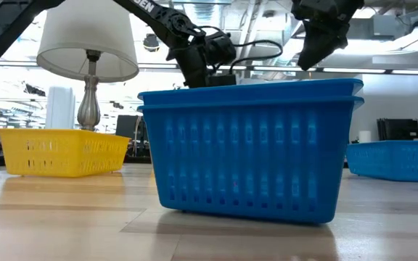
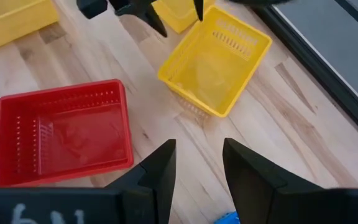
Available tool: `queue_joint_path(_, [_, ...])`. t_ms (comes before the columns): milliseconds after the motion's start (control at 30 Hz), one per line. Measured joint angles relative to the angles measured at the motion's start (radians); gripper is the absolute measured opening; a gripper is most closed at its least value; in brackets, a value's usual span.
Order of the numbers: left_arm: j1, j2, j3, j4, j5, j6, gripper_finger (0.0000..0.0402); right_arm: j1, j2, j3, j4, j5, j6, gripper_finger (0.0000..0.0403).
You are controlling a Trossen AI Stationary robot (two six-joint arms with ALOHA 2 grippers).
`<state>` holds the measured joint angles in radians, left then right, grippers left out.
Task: Stack baskets by color
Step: Stack the top right yellow basket on top of the top left yellow basket
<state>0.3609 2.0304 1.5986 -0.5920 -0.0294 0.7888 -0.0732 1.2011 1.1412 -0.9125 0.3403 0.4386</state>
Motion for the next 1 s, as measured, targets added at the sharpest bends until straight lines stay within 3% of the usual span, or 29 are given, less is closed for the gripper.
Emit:
queue_joint_path(267, [-0.002,0.043,0.003,-0.001,0.073,0.065,0.0228,0.009,0.0,0.0,0.0,0.0,0.006,0.0157])
queue_joint_path(400, [-0.004,0.056,-0.002,0.015,0.014,0.069,0.0228,0.012,0.0,0.0,-0.002,-0.001,0.007,0.0157])
queue_joint_path(500, [0.0,0.044,0.002,0.037,0.03,0.068,0.0224,0.013,0.0,0.0,-0.001,-0.001,0.007,0.0157])
queue_joint_path(800, [0.004,0.087,0.0,0.051,-0.031,0.134,0.0178,0.021,0.0,0.0,-0.007,0.0,0.007,0.0157])
queue_joint_path(1000, [0.0,0.045,-0.001,0.074,-0.058,0.065,0.0176,0.019,0.0,0.0,-0.016,0.023,0.029,0.0157])
